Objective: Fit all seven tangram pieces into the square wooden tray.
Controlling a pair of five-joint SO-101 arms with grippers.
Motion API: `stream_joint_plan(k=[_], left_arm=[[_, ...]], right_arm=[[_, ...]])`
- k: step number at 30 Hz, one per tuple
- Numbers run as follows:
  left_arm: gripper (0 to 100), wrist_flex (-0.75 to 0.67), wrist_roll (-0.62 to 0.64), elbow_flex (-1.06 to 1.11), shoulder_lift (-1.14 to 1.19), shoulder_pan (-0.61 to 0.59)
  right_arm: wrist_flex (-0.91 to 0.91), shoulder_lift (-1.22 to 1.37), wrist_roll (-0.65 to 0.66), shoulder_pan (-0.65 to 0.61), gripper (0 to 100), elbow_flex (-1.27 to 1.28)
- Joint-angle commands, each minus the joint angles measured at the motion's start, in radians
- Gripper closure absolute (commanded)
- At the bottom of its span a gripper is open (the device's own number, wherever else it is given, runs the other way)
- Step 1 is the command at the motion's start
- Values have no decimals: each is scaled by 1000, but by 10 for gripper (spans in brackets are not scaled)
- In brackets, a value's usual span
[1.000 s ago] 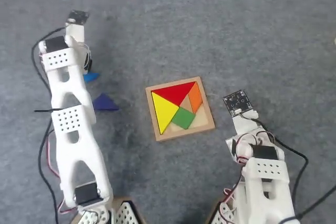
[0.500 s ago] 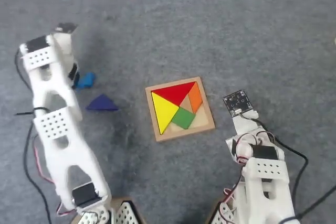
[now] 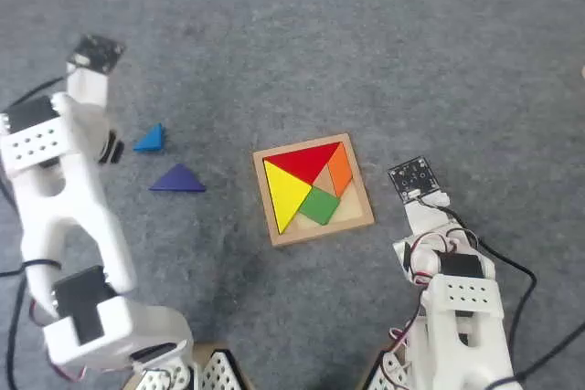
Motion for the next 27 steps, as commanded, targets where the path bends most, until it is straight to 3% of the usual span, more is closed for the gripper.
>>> stream_joint_plan(k=[1, 8, 17, 20, 27], left_arm=[[821, -144, 89, -65, 58, 38], [844, -150, 212, -435, 532, 68], [845, 315, 98, -886, 864, 126], [845, 408, 92, -924, 867, 153], [874, 404, 74, -806, 862, 167]], right_arm=[[-13, -27, 3, -1, 745, -3], [-10, -27, 6, -1, 745, -3], [-16, -27, 9, -2, 745, -3], [-16, -27, 9, -2, 745, -3], [-16, -27, 9, -2, 745, -3]])
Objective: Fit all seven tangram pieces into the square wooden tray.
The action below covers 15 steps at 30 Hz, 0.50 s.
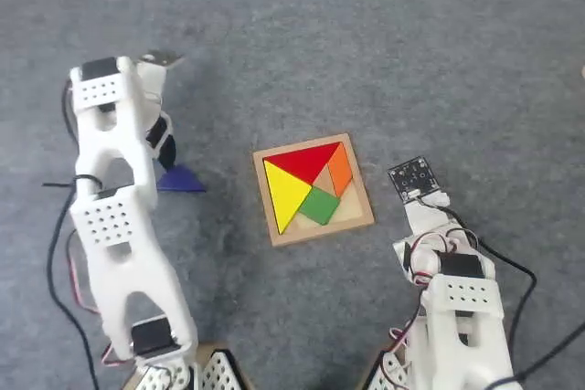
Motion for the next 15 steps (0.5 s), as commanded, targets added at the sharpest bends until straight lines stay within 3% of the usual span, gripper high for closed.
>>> stream_joint_plan(k=[1, 8, 15], left_arm=[[874, 31, -32, -1, -35, 5], [856, -212, 46, -122, -155, -71], [828, -321, 103, -145, 11, -26]], right_arm=[[-16, -27, 9, -2, 745, -3], [-16, -27, 9, -2, 745, -3], [-16, -27, 9, -2, 745, -3]])
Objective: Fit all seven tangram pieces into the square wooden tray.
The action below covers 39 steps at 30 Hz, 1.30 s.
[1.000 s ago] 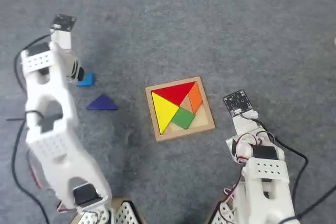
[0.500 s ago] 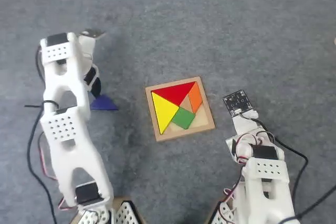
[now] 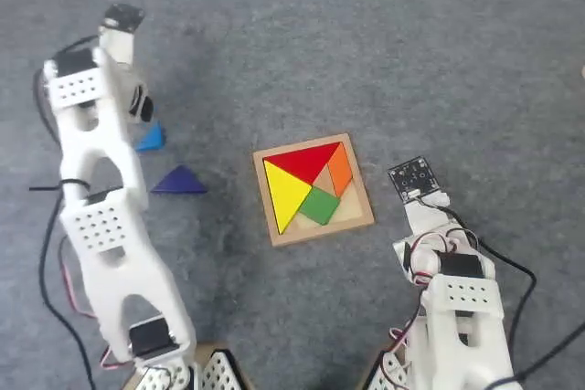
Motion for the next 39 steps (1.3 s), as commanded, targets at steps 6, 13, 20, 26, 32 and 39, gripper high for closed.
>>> stream_joint_plan(k=[6, 13, 20, 26, 32, 39], left_arm=[[829, 51, 15, -183, 199, 34], [834, 319, -51, -335, 281, 40], [863, 321, -43, -18, 130, 29], [863, 318, -74, 386, -210, 58], [859, 311, -95, 631, -566, 84], [852, 288, -236, 668, -786, -8]], right_arm=[[-16, -27, 9, -2, 745, -3], [-16, -27, 9, -2, 745, -3], [-16, -27, 9, -2, 745, -3], [-16, -27, 9, -2, 745, -3], [-16, -27, 9, -2, 745, -3], [-7, -27, 6, -2, 745, -3]])
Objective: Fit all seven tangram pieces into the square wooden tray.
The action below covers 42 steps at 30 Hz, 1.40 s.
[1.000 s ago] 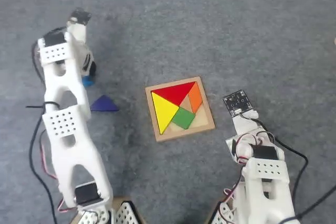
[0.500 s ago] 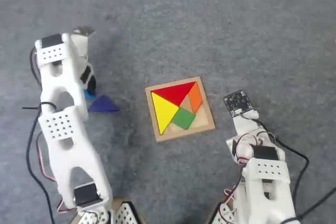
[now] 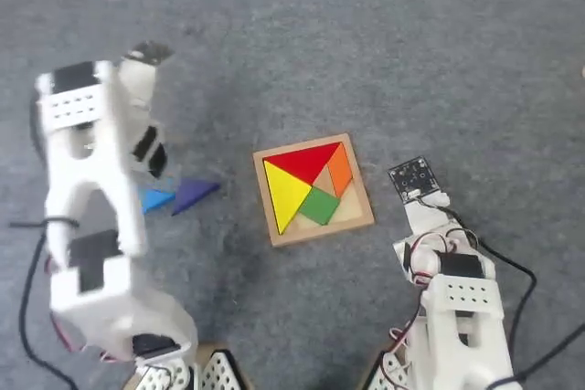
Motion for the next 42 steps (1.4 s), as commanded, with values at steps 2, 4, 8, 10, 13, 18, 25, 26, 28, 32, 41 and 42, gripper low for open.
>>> stream_joint_plan(k=[2, 4, 8, 10, 13, 18, 25, 26, 28, 32, 41, 42], left_arm=[[812, 26, -222, 70, -149, -63], [775, 18, -305, 130, -135, -74], [765, -130, -338, 222, -81, -78], [764, -250, -311, 263, -44, -89], [761, -365, -324, 302, 11, -91], [761, -509, -358, 298, 110, -94], [761, -565, -485, 298, 166, -94], [761, -565, -494, 298, 166, -95], [761, -563, -500, 298, 166, -95], [763, -509, -500, 298, 164, -91], [763, -301, -371, 217, 40, -94], [763, -267, -371, 208, 18, -92]], right_arm=[[-7, -27, 5, -2, 745, -3], [-5, -27, 5, 1, 745, -3], [21, -27, 8, -1, 745, -9], [21, -27, 9, 1, 745, -9], [13, -27, 11, -1, 745, -9], [13, -27, 40, -1, 745, -9], [13, -27, 40, -2, 745, -9], [13, -27, 40, -2, 745, -9], [12, -27, 40, -2, 745, -9], [12, -27, 38, -2, 745, -8], [10, -27, 37, -1, 745, -3], [10, -27, 37, -1, 745, -3]])
